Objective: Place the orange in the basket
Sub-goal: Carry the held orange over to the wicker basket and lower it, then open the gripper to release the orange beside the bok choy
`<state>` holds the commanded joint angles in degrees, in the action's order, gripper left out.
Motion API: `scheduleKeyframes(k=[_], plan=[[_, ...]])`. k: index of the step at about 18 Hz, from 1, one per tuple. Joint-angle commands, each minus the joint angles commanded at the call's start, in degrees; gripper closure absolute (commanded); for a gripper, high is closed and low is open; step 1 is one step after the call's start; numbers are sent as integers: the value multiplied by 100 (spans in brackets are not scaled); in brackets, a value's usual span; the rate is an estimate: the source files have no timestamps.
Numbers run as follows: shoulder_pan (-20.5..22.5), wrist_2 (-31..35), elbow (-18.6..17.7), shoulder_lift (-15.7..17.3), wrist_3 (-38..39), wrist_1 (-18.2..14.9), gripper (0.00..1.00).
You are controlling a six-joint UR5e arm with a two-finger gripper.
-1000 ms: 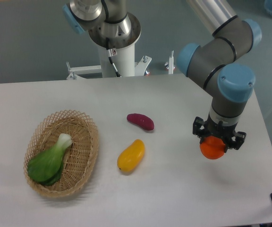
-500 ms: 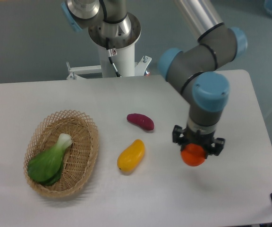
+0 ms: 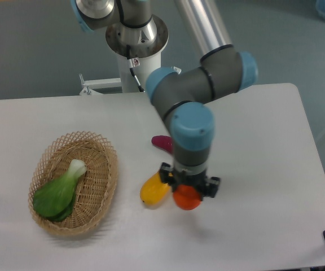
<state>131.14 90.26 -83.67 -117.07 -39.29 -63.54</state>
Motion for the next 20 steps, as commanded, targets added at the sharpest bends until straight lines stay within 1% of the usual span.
scheduleKeyframes(k=[4,5,7,8,9,11,15,18,19,20], plan=[[-527,0,0,-9,237,0,24],[-720,0,9,-35,255,0,24],[-923,0,52,-114,430,0,24],[-1115,-9,79,-158,509,-17,24],[-1361,0,18,-193,528,0,24],[-1573,-9,9,-263,528,-9,24],[-1855,0,35,-351,545,0,22],[-1934,-9,9,-369,545,-9,21],[-1952,-17,17,-378,545,-9,19],[-1952,-61,17,-387,545,-9,15]])
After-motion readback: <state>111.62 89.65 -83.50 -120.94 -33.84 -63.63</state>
